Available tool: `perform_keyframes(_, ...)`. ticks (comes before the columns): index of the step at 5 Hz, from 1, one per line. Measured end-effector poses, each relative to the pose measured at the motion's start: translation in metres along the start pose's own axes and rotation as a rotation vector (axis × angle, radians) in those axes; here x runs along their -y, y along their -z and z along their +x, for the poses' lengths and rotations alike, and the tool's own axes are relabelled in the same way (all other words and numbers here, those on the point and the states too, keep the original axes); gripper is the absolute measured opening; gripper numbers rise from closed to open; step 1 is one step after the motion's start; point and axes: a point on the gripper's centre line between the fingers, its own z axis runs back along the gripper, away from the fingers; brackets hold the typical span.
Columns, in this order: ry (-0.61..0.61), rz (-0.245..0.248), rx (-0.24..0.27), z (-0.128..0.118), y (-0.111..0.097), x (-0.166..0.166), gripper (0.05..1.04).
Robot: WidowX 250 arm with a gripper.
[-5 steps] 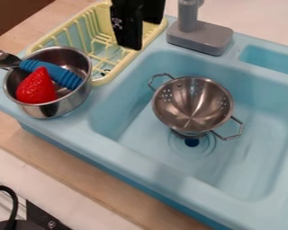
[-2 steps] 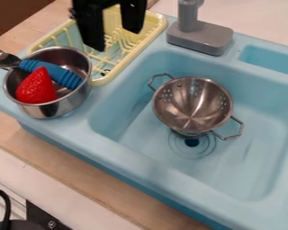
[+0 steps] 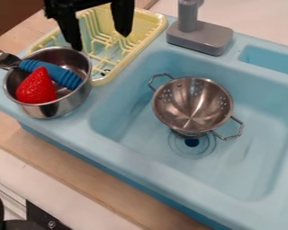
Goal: Moved the silver pot to the upper left dish rack
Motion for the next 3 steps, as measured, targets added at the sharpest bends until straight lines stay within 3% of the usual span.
perform_keyframes(3, 0.029, -0.014, 0.097, 0.0047, 0.0141, -0.011, 0.996)
